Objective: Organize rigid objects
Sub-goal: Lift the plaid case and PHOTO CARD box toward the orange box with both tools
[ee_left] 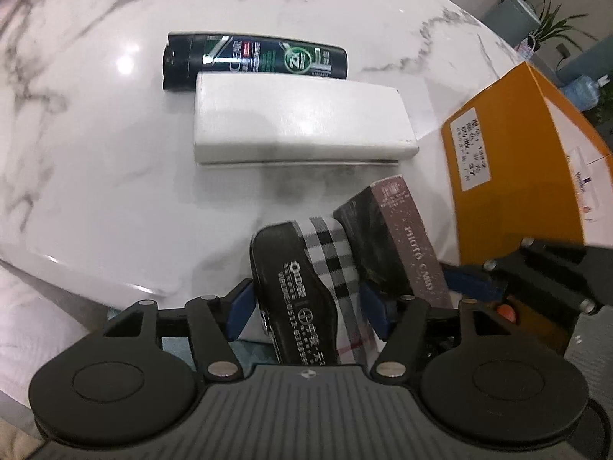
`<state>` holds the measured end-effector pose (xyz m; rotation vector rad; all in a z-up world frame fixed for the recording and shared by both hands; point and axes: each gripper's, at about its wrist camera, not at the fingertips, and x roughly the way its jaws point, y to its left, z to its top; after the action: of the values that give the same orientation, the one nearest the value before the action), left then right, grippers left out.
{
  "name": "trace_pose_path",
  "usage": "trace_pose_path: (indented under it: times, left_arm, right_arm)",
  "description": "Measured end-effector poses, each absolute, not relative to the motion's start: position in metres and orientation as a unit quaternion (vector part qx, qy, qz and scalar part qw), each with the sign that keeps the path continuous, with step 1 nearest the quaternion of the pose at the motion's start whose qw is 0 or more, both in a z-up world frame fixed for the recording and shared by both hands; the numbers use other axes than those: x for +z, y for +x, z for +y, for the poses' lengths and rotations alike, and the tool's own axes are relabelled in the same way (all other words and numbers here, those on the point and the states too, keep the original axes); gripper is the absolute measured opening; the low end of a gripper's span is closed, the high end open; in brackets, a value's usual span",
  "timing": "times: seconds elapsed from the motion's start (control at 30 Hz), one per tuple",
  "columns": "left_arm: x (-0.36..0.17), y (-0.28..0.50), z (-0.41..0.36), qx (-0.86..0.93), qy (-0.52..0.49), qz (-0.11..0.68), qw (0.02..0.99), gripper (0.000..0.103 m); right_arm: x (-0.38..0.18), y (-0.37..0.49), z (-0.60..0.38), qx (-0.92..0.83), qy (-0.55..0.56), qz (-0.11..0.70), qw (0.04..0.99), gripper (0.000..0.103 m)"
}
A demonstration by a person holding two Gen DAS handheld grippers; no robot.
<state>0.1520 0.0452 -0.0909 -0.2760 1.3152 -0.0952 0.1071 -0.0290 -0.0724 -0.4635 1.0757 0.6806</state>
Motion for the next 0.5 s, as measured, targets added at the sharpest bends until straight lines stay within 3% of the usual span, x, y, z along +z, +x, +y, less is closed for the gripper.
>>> trace_pose_path:
  times: [0.07, 0.13, 0.23, 0.5]
  left_arm:
    - [-0.091, 0.154, 0.041, -0.039, -0.113, 0.605, 0.787, 0.075]
    - [-0.091, 0.156, 0.037, -0.038, -0.099, 0.603, 0.791, 0.077]
    - [-0.092, 0.157, 0.028, -0.053, -0.061, 0.602, 0.794, 0.080]
    - [-0.089, 0.160, 0.031, -0.111, -0.005, 0.613, 0.782, 0.075]
  right_arm:
    - [-0.073, 0.110, -0.027, 0.313, -0.224, 0.488, 0.783, 0.033]
    - [-0.075, 0.113, -0.028, 0.312, -0.217, 0.494, 0.782, 0.025]
    - [-0.077, 0.109, -0.028, 0.298, -0.216, 0.505, 0.781, 0.024]
    - [-0.077, 0.095, -0.041, 0.275, -0.168, 0.511, 0.797, 0.023]
